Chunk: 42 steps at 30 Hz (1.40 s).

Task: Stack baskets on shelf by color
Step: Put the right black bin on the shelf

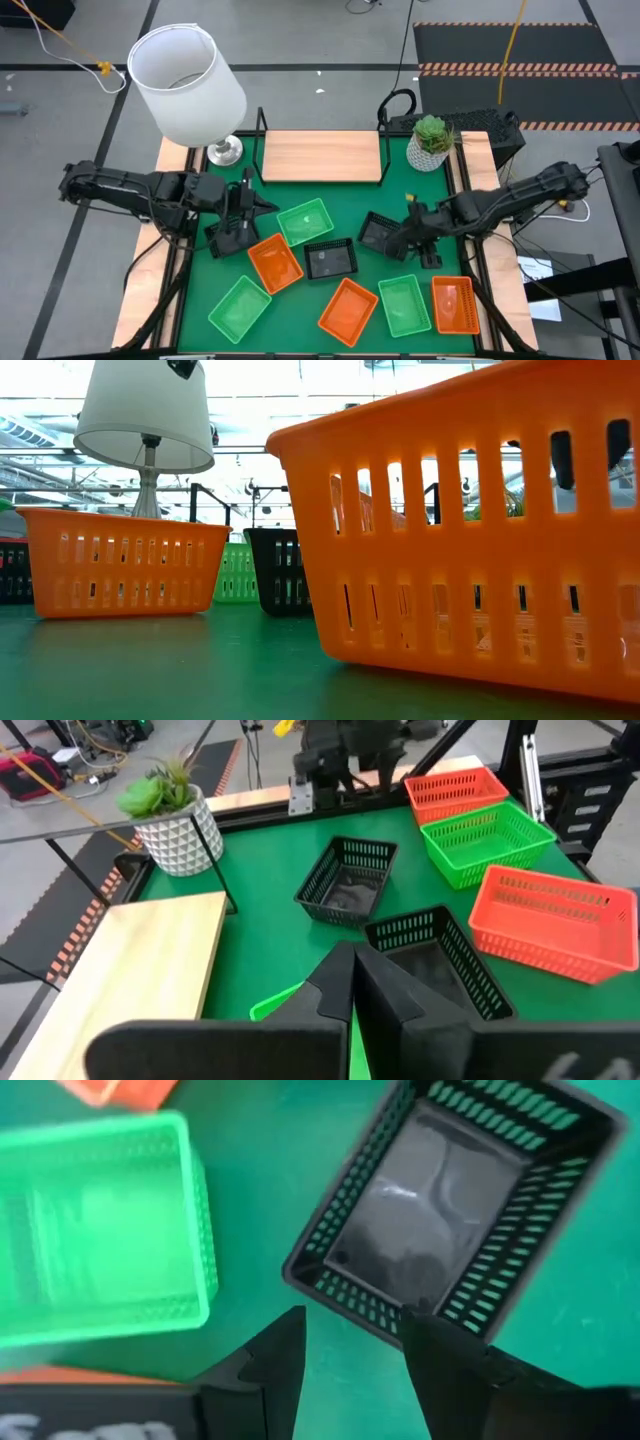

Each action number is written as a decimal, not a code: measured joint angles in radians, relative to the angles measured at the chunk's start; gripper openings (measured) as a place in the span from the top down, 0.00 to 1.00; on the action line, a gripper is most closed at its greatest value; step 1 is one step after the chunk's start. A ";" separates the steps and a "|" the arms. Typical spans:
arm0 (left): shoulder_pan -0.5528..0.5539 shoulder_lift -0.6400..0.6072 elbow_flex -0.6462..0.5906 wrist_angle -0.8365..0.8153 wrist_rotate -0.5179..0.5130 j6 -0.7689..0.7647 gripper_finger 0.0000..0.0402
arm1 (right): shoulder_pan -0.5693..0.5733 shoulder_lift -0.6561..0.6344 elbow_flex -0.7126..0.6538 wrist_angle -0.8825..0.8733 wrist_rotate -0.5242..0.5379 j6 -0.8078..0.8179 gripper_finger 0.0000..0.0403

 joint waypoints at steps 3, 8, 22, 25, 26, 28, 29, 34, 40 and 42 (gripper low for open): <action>0.000 0.013 0.001 0.019 0.000 0.006 0.96 | 0.011 0.036 0.000 0.001 0.001 -0.096 0.62; 0.001 0.037 0.000 0.018 0.000 0.034 0.98 | 0.021 0.098 0.000 -0.001 0.002 -0.242 0.65; 0.002 0.052 0.000 0.019 0.000 0.055 0.93 | 0.022 0.181 -0.084 0.077 0.006 -0.489 0.66; 0.002 0.052 0.000 0.019 0.000 0.055 0.95 | 0.022 0.181 -0.123 0.125 0.034 -0.508 0.66; 0.002 0.053 0.000 0.019 0.000 0.055 0.96 | 0.022 0.181 -0.131 0.132 0.045 -0.518 0.67; 0.002 0.052 0.000 0.019 0.000 0.055 0.98 | 0.022 0.180 -0.139 0.132 0.057 -0.531 0.69; 0.002 0.052 0.000 0.019 0.000 0.055 0.98 | 0.022 0.180 -0.142 0.131 0.058 -0.538 0.71; 0.002 0.052 0.000 0.019 0.000 0.055 0.98 | 0.022 0.175 -0.142 0.132 0.057 -0.557 0.84; 0.002 0.052 0.000 0.019 0.000 0.055 0.94 | 0.022 0.168 -0.136 0.117 0.084 -0.520 0.98; 0.002 0.052 0.000 0.019 0.000 0.056 0.93 | 0.022 0.169 -0.119 0.103 0.085 -0.512 0.97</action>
